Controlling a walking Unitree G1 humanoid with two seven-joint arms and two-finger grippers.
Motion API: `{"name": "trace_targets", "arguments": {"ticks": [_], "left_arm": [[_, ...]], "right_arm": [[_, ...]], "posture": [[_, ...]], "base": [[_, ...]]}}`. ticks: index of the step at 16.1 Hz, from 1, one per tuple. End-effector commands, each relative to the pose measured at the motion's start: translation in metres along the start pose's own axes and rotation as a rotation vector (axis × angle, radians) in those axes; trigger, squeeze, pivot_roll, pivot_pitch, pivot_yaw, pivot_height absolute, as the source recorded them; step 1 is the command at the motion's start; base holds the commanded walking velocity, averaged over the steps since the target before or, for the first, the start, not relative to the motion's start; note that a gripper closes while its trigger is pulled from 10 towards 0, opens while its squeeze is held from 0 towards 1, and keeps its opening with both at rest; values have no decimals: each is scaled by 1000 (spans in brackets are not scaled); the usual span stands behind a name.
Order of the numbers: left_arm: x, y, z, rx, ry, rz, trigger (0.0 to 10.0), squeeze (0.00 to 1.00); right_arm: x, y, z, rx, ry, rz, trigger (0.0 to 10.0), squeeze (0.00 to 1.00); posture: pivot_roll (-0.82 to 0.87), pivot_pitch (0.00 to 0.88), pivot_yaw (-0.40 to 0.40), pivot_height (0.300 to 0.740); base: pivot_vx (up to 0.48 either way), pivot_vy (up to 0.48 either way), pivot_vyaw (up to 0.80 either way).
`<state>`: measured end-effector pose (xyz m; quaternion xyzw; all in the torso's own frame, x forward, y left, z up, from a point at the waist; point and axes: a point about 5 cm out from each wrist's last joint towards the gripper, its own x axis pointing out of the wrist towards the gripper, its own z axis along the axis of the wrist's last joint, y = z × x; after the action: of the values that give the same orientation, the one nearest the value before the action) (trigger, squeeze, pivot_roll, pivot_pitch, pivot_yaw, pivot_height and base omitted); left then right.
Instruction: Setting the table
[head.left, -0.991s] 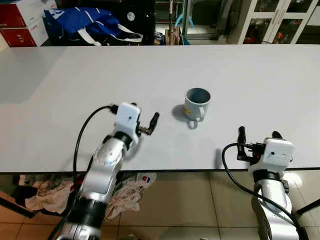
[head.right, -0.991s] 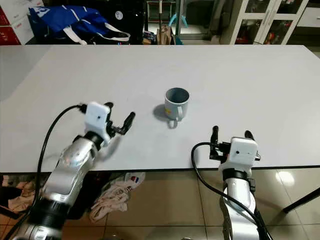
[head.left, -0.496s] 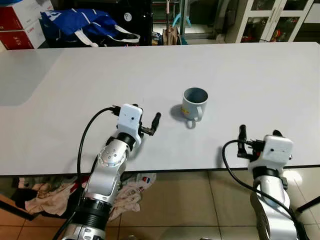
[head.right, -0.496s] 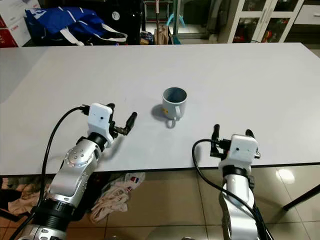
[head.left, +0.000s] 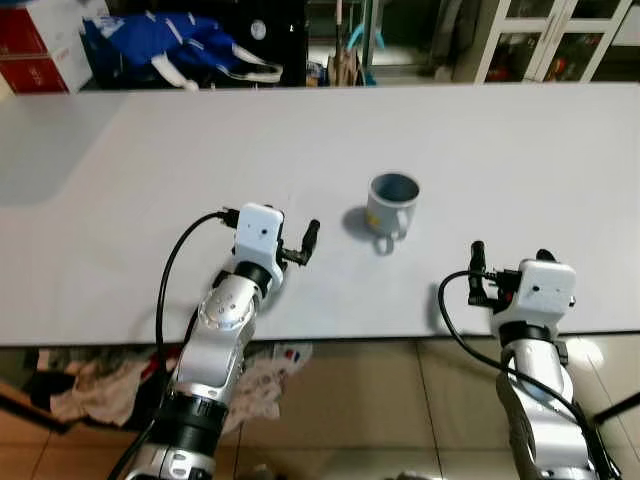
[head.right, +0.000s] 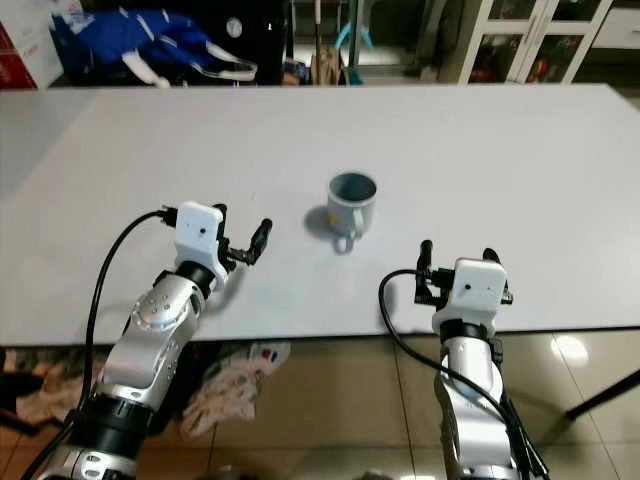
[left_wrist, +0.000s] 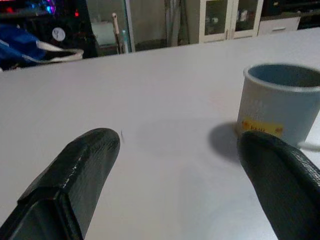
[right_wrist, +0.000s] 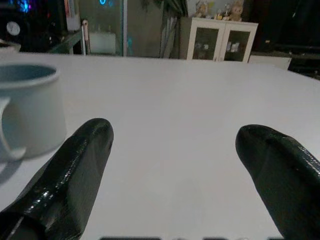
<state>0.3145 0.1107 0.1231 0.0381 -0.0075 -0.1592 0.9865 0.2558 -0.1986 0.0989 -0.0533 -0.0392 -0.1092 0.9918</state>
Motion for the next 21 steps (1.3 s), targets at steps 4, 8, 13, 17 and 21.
{"name": "trace_targets", "arguments": {"ticks": [4,8,13,17,21], "left_arm": [[1,2,2,12,4,18,10000,0],[2,3,2,13,4,23,10000,0],[3,0,1,11,7,19,10000,0],[3,0,2,16,7,17,10000,0],[2,-1,2,23,1,7,10000,0]], "right_arm": [[-2,0,-6,-18,23,13,10000,0],[-4,1,-9,-21,35,20,10000,0],[-4,1,-10,-25,40,25,10000,0],[-4,0,-11,-28,42,28,10000,0],[-5,0,-13,-35,55,30,10000,0]], "posture": [[-4,0,34,740],[-6,0,35,740],[-13,0,35,740],[-13,0,35,740],[-15,0,35,740]], "base": [[-313,0,0],[-67,0,0],[-97,442,0],[0,472,0],[0,478,-128]]}}
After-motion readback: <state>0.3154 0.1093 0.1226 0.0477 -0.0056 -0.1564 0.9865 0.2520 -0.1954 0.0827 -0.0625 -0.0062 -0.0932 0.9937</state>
